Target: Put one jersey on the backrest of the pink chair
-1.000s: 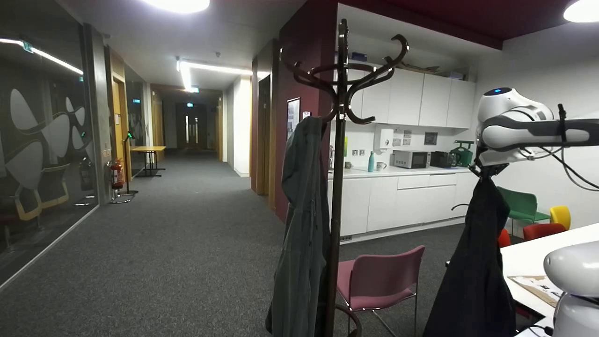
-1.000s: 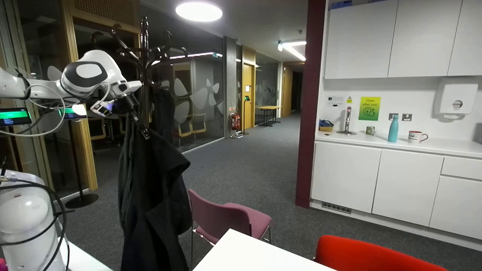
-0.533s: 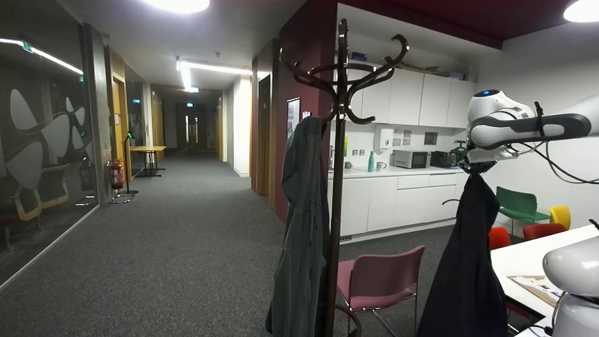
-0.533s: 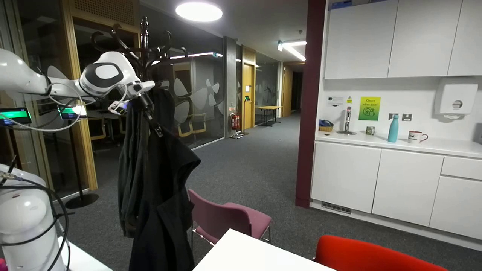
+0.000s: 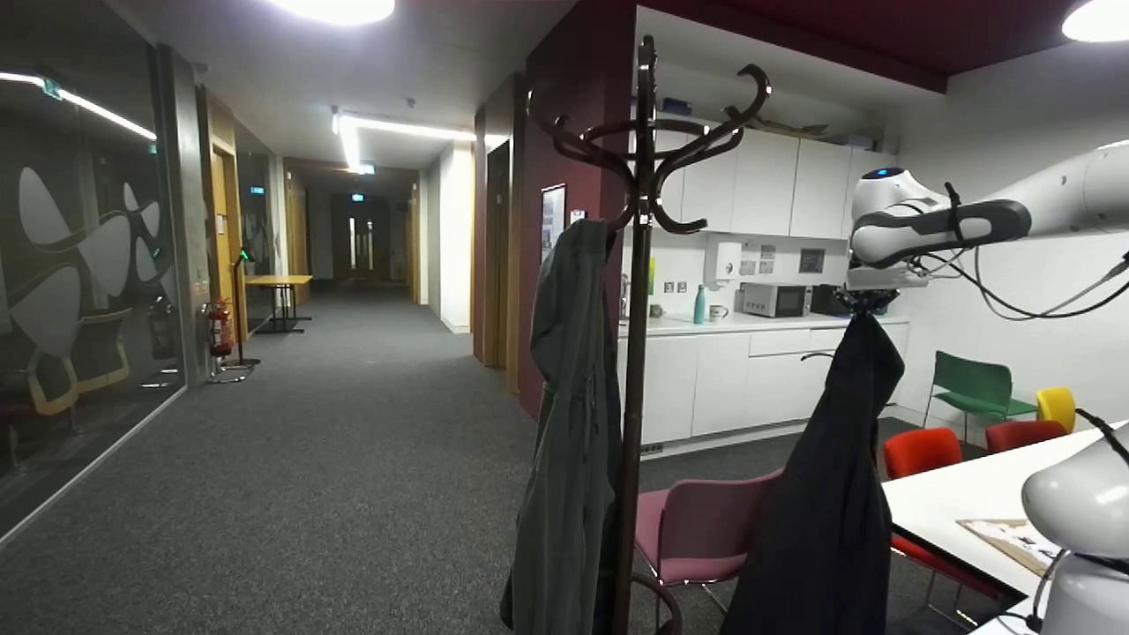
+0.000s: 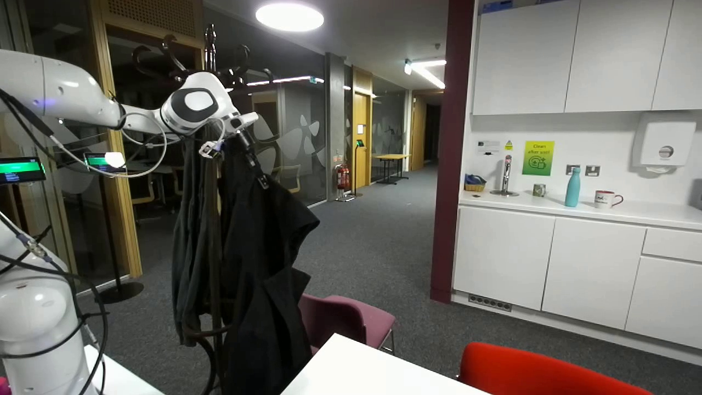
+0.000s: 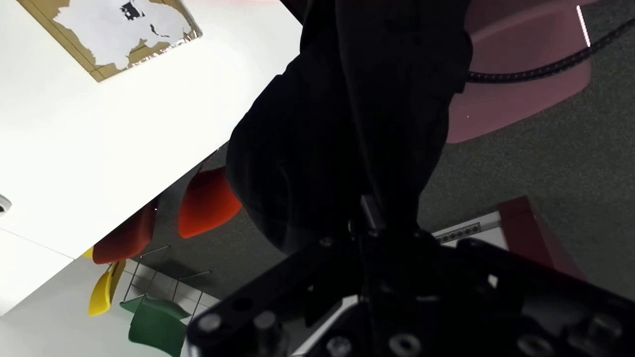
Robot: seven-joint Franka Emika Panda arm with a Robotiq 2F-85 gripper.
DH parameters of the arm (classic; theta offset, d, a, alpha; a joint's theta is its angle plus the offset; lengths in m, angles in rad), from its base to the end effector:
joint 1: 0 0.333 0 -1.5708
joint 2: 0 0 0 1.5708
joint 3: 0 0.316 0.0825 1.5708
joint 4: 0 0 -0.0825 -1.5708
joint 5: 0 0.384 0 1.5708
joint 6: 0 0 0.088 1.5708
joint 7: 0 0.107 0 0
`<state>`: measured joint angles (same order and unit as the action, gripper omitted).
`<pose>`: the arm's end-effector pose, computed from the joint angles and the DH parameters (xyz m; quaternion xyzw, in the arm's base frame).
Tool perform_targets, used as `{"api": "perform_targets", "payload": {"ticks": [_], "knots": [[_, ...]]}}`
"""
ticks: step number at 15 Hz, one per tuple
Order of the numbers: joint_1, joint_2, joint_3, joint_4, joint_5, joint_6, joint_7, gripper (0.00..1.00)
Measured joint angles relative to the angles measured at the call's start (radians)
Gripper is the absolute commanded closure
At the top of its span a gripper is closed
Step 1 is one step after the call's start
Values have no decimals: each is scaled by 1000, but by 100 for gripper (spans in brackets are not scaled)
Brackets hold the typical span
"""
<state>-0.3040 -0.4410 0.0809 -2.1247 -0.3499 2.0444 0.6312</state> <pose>0.4374 -0.1118 0.6269 0.8999 -0.3550 0.2081 0.1448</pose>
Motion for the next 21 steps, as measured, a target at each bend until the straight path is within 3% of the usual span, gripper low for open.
{"api": "perform_targets", "payload": {"ticks": [6,17,21], "knots": [[6,172,-6,156,-1,-68,142,98],[49,205,-44,128,0,-73,146,100],[79,253,-77,134,9,-27,134,100]]}}
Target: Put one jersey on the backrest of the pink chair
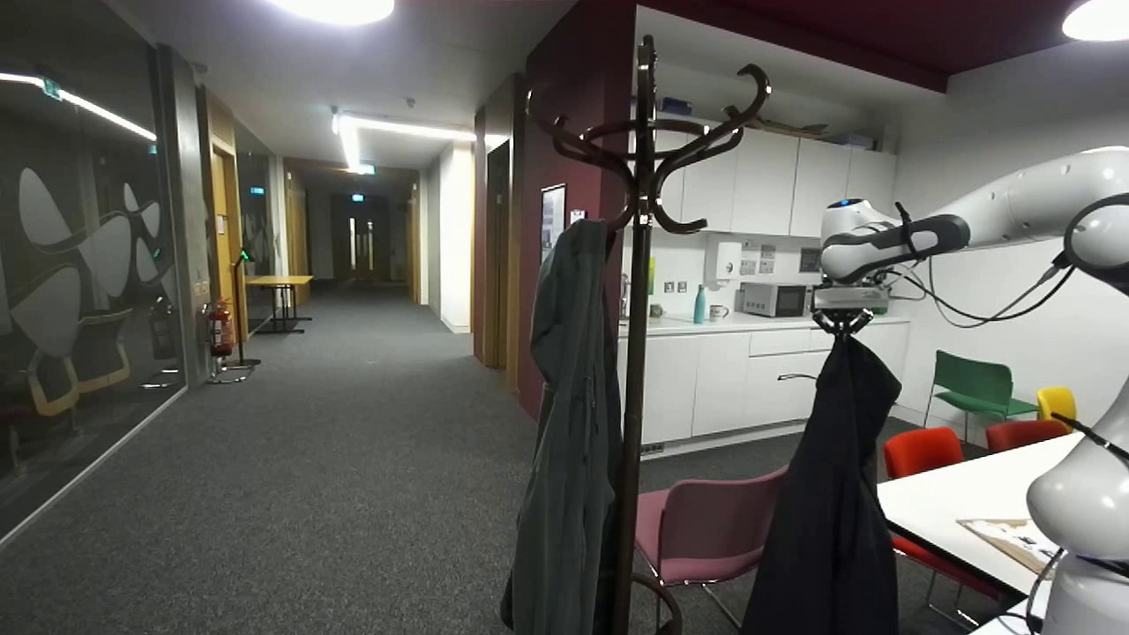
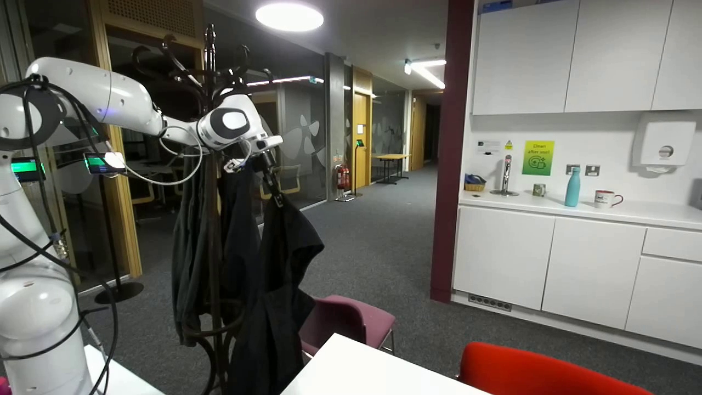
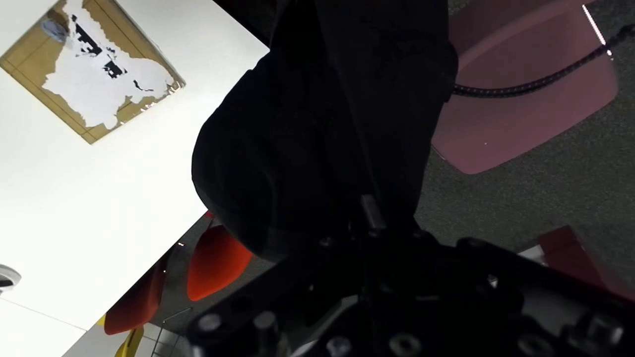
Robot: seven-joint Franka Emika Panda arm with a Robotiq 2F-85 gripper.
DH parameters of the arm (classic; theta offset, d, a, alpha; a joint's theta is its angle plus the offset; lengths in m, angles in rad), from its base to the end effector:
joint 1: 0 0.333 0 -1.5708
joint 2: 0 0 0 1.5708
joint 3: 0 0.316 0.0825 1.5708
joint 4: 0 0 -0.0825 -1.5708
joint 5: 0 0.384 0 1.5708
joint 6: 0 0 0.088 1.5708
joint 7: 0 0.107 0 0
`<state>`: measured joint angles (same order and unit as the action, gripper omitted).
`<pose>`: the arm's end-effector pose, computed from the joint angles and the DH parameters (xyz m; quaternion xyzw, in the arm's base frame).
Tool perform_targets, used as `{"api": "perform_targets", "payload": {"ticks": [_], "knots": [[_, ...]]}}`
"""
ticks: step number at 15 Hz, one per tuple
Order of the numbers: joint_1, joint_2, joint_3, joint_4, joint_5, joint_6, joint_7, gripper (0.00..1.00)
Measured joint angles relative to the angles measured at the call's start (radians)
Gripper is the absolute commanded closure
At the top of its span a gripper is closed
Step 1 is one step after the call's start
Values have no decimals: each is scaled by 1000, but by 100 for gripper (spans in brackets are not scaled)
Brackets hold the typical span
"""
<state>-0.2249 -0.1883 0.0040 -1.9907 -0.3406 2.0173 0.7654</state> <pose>0.5072 -0.1338 0.5685 0.8897 -0.4142 0.1449 0.1259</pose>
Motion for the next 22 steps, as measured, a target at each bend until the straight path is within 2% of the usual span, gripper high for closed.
{"api": "perform_targets", "payload": {"ticks": [3,7,16,22], "knots": [[11,53,-13,33,0,46,-3,100],[30,141,-32,141,1,79,-4,100],[98,347,-51,431,3,52,20,98],[110,377,-65,426,3,48,21,98]]}}
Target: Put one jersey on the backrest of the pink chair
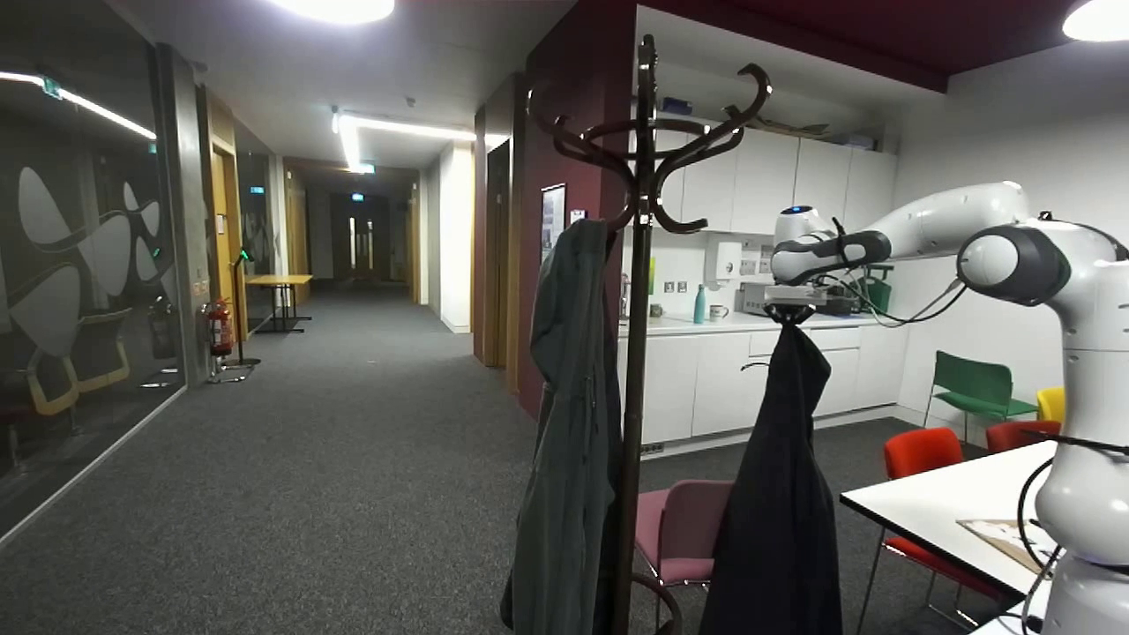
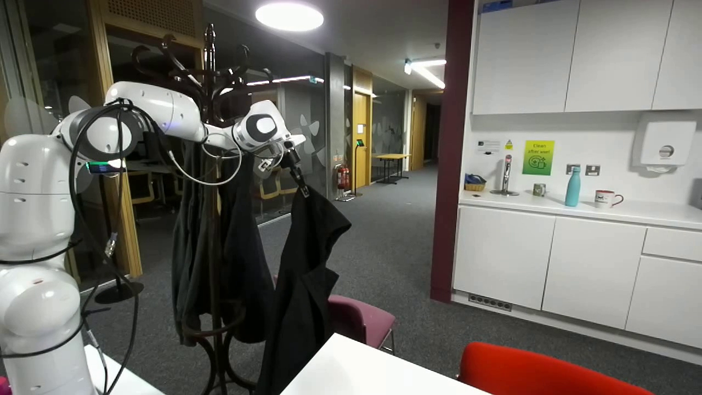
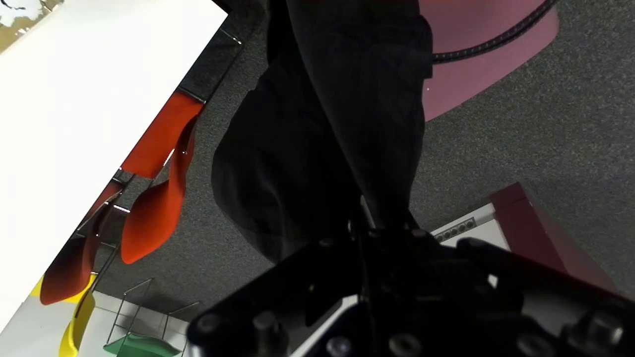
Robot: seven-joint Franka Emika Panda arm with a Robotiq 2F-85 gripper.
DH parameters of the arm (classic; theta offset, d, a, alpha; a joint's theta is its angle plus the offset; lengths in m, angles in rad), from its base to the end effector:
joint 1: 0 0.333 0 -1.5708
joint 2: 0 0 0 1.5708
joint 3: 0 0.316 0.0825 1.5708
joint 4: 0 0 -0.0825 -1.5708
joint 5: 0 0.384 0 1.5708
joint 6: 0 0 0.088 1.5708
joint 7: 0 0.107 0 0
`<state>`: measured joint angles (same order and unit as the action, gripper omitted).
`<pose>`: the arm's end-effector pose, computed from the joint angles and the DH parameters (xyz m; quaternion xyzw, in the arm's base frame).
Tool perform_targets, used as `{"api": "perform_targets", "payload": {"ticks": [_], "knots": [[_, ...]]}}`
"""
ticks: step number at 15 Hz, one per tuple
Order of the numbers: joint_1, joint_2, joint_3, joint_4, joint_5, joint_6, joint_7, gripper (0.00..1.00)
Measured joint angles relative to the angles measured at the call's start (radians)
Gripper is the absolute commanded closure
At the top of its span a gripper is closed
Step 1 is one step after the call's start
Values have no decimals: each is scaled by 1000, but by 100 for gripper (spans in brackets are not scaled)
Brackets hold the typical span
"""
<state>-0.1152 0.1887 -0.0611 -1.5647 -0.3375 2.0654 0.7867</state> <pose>0.6375 -0.1277 0.5678 0.8887 -0.3999 0.1953 0.1103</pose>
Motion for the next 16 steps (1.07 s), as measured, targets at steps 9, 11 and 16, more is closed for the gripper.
{"api": "perform_targets", "payload": {"ticks": [9,11,16], "knots": [[20,69,-17,36,0,0,0,100],[33,101,-19,81,-1,0,0,100],[78,200,-41,212,-2,0,7,100]]}}
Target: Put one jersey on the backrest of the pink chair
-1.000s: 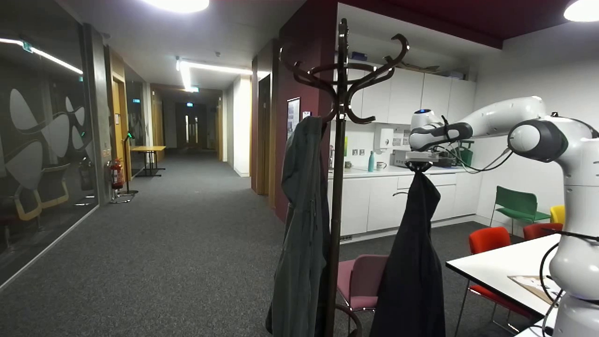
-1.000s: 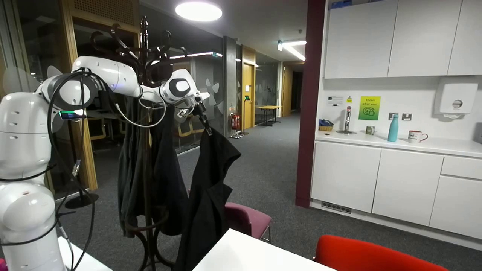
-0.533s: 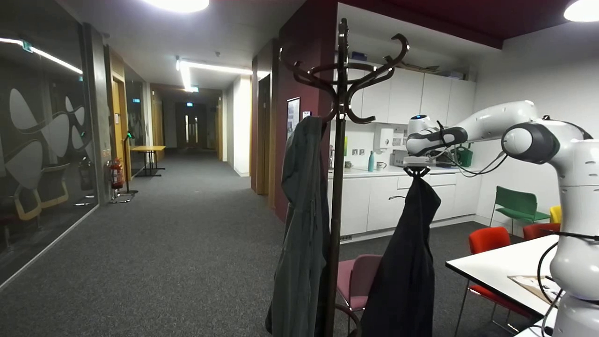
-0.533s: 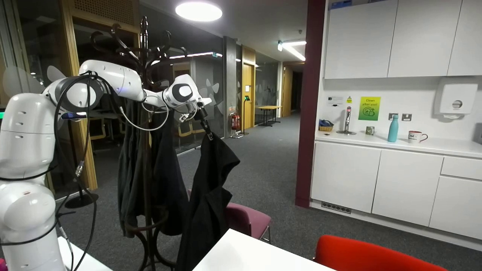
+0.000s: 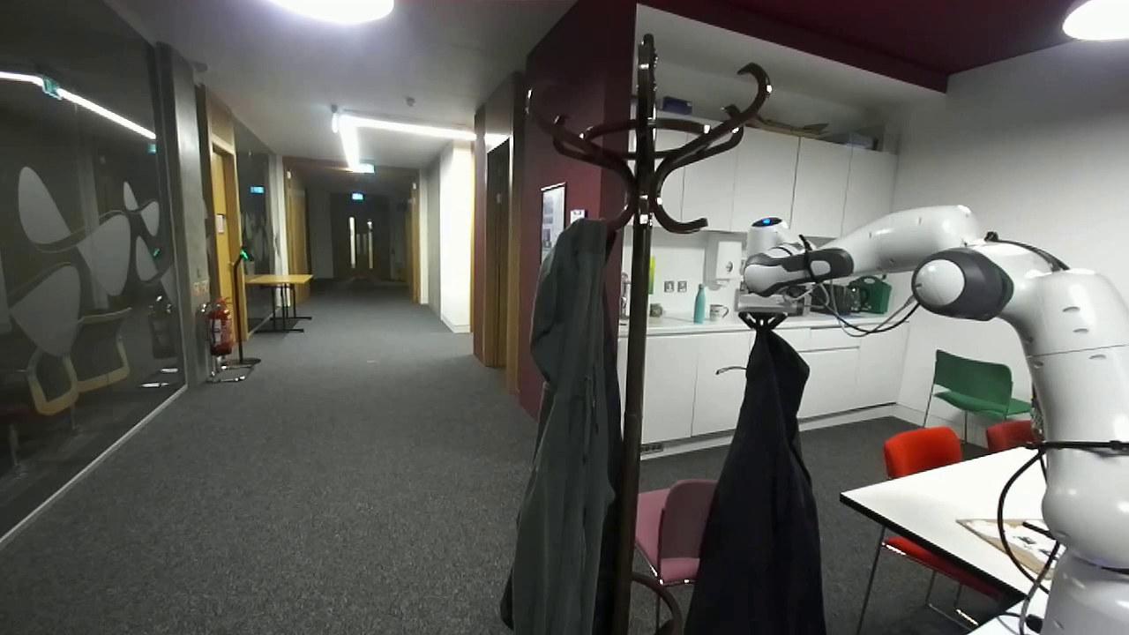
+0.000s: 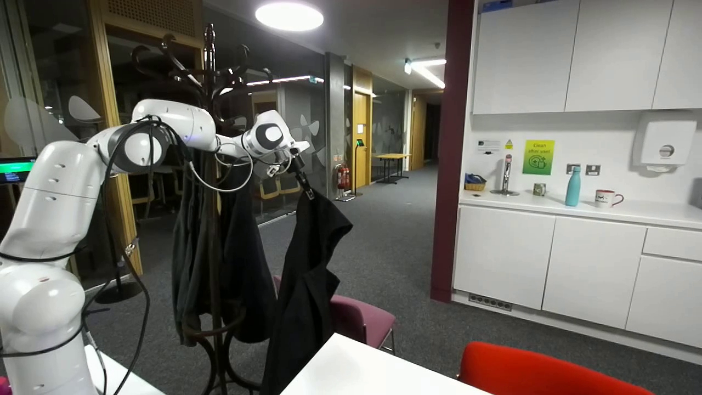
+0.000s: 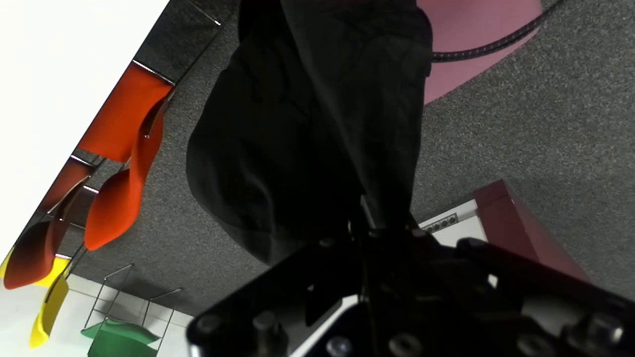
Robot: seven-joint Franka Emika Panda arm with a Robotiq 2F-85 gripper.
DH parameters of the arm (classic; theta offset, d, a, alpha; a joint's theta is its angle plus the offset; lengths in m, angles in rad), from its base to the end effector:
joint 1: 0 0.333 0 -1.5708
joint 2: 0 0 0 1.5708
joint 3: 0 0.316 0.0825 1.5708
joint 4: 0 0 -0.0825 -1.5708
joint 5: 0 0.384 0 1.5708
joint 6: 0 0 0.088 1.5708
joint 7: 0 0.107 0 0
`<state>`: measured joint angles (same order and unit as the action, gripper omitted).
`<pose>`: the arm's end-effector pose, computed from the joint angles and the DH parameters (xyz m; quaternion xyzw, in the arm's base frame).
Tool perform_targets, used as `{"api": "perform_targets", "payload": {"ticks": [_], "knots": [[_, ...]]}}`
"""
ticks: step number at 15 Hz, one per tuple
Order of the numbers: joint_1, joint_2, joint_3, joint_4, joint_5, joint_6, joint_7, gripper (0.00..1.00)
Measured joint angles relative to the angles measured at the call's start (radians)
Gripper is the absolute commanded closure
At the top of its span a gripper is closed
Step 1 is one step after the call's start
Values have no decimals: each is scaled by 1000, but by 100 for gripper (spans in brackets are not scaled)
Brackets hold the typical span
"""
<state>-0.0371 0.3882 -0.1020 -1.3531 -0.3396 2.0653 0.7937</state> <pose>0.6987 -0.1020 0.5417 0.8933 -0.3806 0.2082 0.1172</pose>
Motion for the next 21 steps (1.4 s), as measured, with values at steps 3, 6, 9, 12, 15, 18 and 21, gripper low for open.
{"api": "perform_targets", "payload": {"ticks": [3,6,9,12,15,18,21], "knots": [[14,69,-28,85,0,-1,41,100],[14,149,-55,168,4,-23,82,100],[11,226,-73,234,19,-69,111,100],[10,284,-80,281,37,-115,114,100],[10,317,-79,313,54,-156,114,100],[10,335,-79,340,55,-181,114,65],[10,340,-79,361,55,-183,114,42]]}}
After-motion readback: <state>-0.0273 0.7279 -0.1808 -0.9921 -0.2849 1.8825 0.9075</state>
